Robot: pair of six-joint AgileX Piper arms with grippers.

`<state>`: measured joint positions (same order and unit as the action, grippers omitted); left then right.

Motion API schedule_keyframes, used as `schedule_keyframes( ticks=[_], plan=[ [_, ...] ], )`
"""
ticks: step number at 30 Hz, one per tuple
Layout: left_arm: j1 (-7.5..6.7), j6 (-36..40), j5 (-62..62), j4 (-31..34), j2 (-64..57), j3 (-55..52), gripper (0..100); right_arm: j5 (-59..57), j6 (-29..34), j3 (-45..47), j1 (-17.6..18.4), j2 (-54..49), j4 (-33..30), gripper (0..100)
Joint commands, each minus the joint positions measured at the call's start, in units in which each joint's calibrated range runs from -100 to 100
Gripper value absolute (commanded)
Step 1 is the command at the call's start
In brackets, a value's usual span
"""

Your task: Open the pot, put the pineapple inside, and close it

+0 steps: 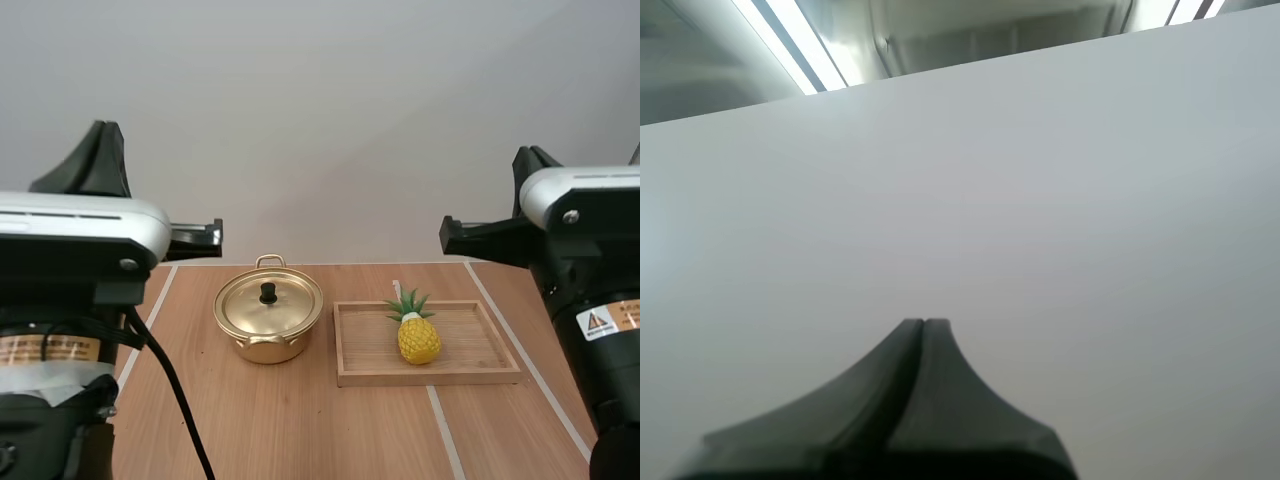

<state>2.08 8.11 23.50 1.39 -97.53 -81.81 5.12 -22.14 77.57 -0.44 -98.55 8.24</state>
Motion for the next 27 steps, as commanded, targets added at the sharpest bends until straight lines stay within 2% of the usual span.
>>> schedule_keyframes(
  ticks=[1, 12, 18, 27],
  plan=[
    [-0.19, 0.0, -4.0, 0.2, 1.8, 5.4, 0, -0.9, -0.2, -5.0, 0.0, 3.3, -0.6, 0],
    [-0.19, 0.0, -9.6, 0.2, 14.2, 26.3, 0, -1.3, -0.2, -26.7, 0.0, 15.7, -0.6, 0],
    [-0.19, 0.0, -14.5, 0.2, 21.6, 35.7, 0, -8.7, -0.2, -37.1, 0.0, 22.6, -0.4, 0],
    [-0.19, 0.0, -17.4, 0.2, 32.2, 48.1, 0, -13.3, -0.3, -49.4, 0.0, 33.5, -1.9, 0]
  ],
)
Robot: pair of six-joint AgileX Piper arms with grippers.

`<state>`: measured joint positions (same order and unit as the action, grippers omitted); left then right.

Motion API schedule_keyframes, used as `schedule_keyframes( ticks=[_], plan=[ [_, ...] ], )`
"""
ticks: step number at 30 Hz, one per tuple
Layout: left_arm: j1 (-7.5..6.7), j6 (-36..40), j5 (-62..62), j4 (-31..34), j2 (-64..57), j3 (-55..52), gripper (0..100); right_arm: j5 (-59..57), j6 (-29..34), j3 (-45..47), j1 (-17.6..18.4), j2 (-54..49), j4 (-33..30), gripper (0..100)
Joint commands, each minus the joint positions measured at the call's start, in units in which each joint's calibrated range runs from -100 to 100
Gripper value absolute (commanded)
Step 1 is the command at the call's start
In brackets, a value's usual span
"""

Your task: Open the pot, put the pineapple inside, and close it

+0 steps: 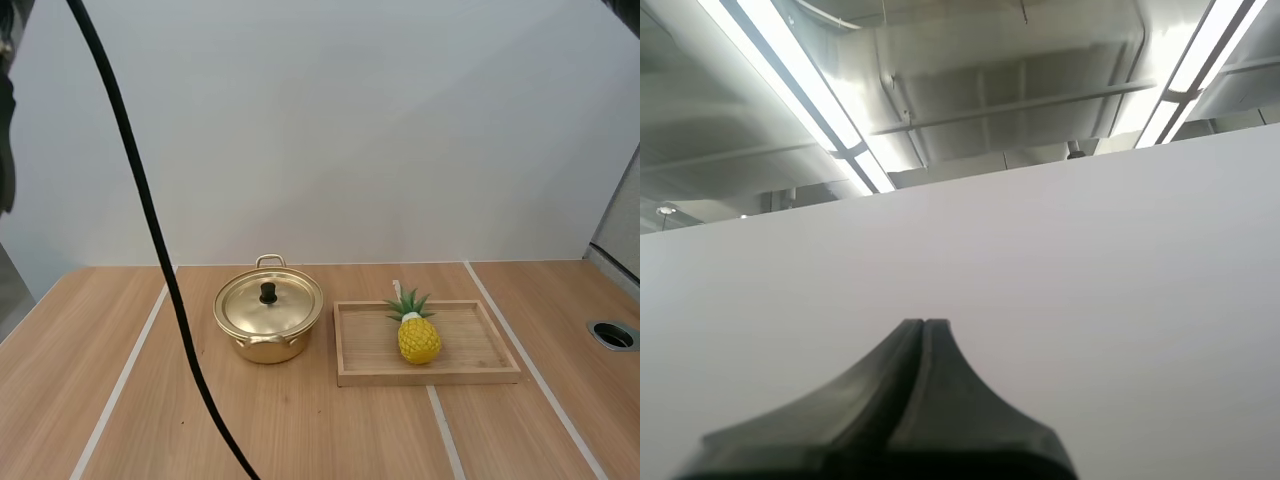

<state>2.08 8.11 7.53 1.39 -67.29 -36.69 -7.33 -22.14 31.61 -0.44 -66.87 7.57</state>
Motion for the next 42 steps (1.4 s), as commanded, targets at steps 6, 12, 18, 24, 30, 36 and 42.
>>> schedule_keyframes(
  ticks=[6, 12, 18, 24, 30, 36, 42],
  plan=[
    [-0.19, 0.4, -14.2, -0.4, 8.6, 12.4, 0, -3.5, -0.3, -9.5, 0.0, 7.7, -2.3, 0],
    [-0.19, 0.4, -24.2, -1.4, 14.6, 20.2, 0, -10.0, -0.3, -12.0, 0.0, 11.9, -3.1, 0],
    [-0.19, -0.1, -40.4, -1.4, 19.5, 30.2, 0, -15.3, -0.3, -13.8, 0.0, 14.4, -7.6, 0],
    [-0.19, -2.5, -59.7, -4.7, 23.7, 37.4, 0, -25.2, -0.2, -15.1, 0.0, 15.6, -5.3, 0],
    [-0.19, -9.4, -73.5, -14.1, 26.2, 38.0, 0, -29.7, -0.2, -15.1, 0.0, 15.6, -5.2, 0],
    [-0.19, -10.2, -81.2, -15.6, 28.0, 38.0, 0, -33.4, -0.2, -15.1, -0.2, 16.3, -6.1, 0],
    [-0.19, -10.2, -87.2, -15.7, 29.6, 38.0, 0, -36.5, -0.2, -15.1, -0.2, 16.3, -6.3, 0]
  ],
)
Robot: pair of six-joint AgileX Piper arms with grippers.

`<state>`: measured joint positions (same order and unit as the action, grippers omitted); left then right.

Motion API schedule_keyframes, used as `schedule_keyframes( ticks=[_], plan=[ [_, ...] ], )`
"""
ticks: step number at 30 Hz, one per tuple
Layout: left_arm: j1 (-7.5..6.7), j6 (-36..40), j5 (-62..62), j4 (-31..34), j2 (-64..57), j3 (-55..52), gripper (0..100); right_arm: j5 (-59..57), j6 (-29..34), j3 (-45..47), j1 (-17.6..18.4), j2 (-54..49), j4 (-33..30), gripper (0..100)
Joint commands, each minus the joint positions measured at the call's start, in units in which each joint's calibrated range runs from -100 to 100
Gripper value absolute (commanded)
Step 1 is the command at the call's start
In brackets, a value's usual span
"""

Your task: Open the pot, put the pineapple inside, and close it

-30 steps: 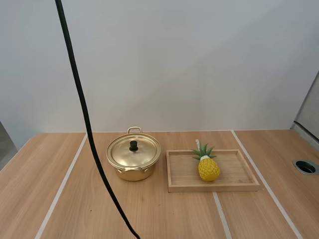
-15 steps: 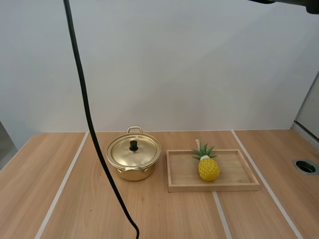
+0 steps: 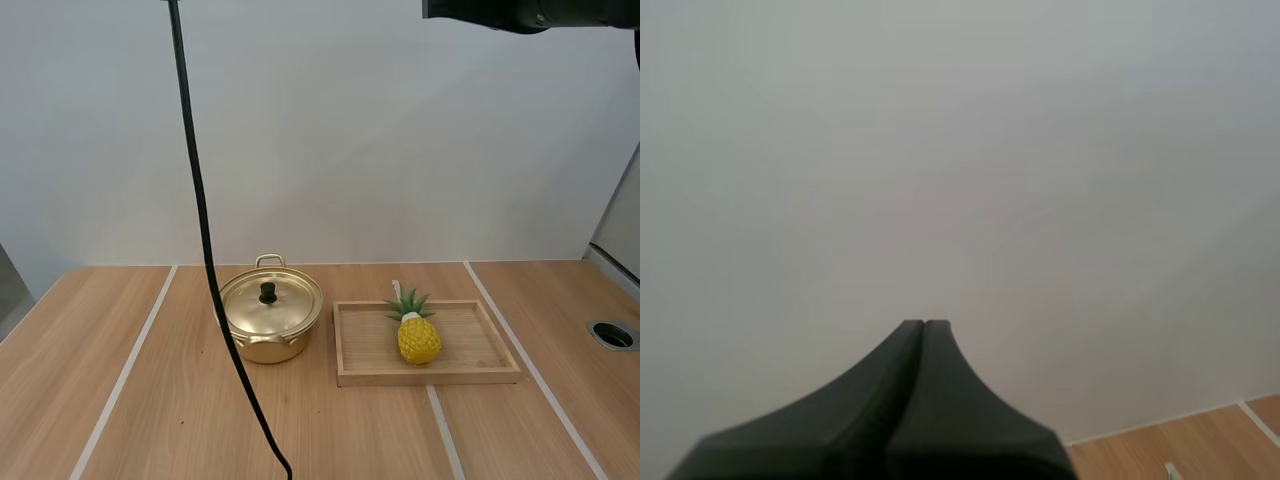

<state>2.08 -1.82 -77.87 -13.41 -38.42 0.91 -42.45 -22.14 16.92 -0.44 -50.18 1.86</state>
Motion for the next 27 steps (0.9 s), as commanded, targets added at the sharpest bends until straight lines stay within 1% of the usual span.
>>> schedule_keyframes(
  ticks=[1, 4, 10, 18, 19, 20, 21, 23, 24, 25, 26, 27],
  plan=[
    [-0.19, -0.2, -2.7, -0.9, 0.9, 0.4, 0, -1.5, -0.2, -0.3, -0.2, -0.4, -0.7, 0],
    [-0.19, -0.2, -4.6, -0.9, 1.4, 0.4, 0, -2.3, -0.2, 0.0, -0.2, -0.4, -1.9, 0],
    [-0.19, -0.2, -7.9, -0.9, 2.0, 0.4, 0, -2.7, -0.2, 0.0, -0.2, -0.4, -1.9, 0],
    [-0.19, -0.2, -6.5, -0.8, 2.0, 0.4, 0, -2.7, -0.2, 0.0, -0.2, -0.4, -1.9, 0],
    [-0.19, -0.4, -6.5, -0.7, 2.0, 0.4, 1, -2.7, -0.2, 0.0, -0.2, -0.4, -1.9, 0],
    [-0.19, -1.0, -6.8, -0.7, 2.0, 0.4, 5, -2.7, -0.2, 0.0, -0.2, -0.4, -1.9, 0],
    [-0.19, -2.4, -6.9, -0.7, 2.0, 0.4, 13, -2.7, -0.2, 0.0, -0.2, -0.4, -1.9, 0],
    [-0.19, -5.7, -7.3, -0.7, 2.0, 0.4, 38, -2.9, -0.2, 0.0, -0.2, -0.4, -2.2, 0],
    [-0.19, -7.9, -7.6, -0.7, 2.0, 0.4, 61, -2.9, -0.2, 0.0, -0.2, -0.4, -2.3, 0],
    [-0.19, -9.6, -7.6, -0.7, 2.0, 0.4, 88, -2.9, -0.2, 0.0, -0.2, -0.4, -2.3, 0],
    [-0.19, -9.9, -7.6, -0.7, 2.0, 0.4, 100, -2.9, -0.2, 0.0, -0.2, -0.4, -2.3, 0],
    [-0.19, -9.1, -7.5, -0.5, 2.2, 0.4, 100, -2.9, -0.2, 0.0, -0.2, -0.4, -2.3, 0]
  ],
)
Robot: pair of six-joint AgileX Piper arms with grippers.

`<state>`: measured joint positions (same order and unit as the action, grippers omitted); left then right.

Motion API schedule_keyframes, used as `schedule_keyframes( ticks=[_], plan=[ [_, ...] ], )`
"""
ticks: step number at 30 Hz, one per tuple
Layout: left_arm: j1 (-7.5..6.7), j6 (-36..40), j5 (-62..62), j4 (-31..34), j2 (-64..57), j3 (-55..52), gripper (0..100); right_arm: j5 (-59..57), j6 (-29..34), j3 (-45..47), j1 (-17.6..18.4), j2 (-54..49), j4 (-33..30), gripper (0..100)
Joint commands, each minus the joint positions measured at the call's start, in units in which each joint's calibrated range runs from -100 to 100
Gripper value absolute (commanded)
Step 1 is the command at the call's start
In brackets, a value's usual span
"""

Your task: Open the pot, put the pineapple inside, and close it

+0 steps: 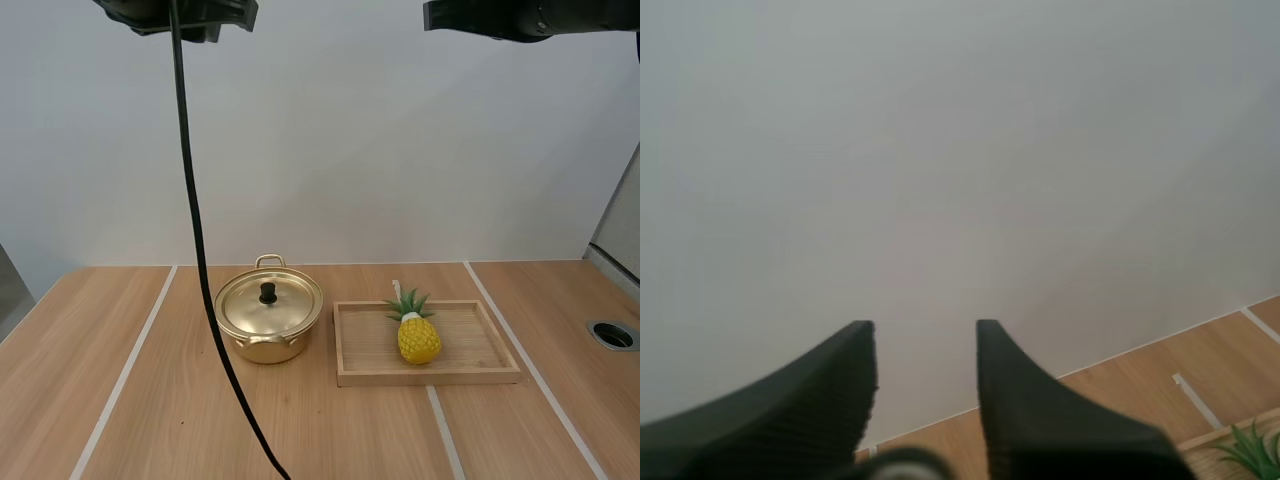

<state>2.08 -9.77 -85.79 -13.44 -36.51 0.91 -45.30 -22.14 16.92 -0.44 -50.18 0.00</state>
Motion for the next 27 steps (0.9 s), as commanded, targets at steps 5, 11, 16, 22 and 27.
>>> schedule_keyframes(
  ticks=[5, 11, 16, 22, 27],
  plan=[
    [-0.19, 1.4, 0.3, 1.9, 0.4, 0.4, 100, 0.0, -0.2, 0.0, -0.2, -0.4, -0.4, 0],
    [-0.19, 1.4, -4.5, -2.0, 1.8, 0.3, 100, -0.6, -0.2, 0.0, -0.2, -0.4, -0.3, 0],
    [-0.19, 1.1, -9.3, -2.6, 6.0, -1.9, 100, -2.2, -0.2, 0.0, -0.2, -0.4, 0.0, 0],
    [-0.19, -0.1, -9.7, -4.2, 10.8, -7.0, 100, -5.7, -0.2, 0.0, -0.2, -0.4, 0.0, 0],
    [-0.19, -1.5, -9.5, -8.0, 13.8, -11.3, 100, -7.8, -0.2, 0.0, -0.2, -0.4, -0.3, 0]
  ],
)
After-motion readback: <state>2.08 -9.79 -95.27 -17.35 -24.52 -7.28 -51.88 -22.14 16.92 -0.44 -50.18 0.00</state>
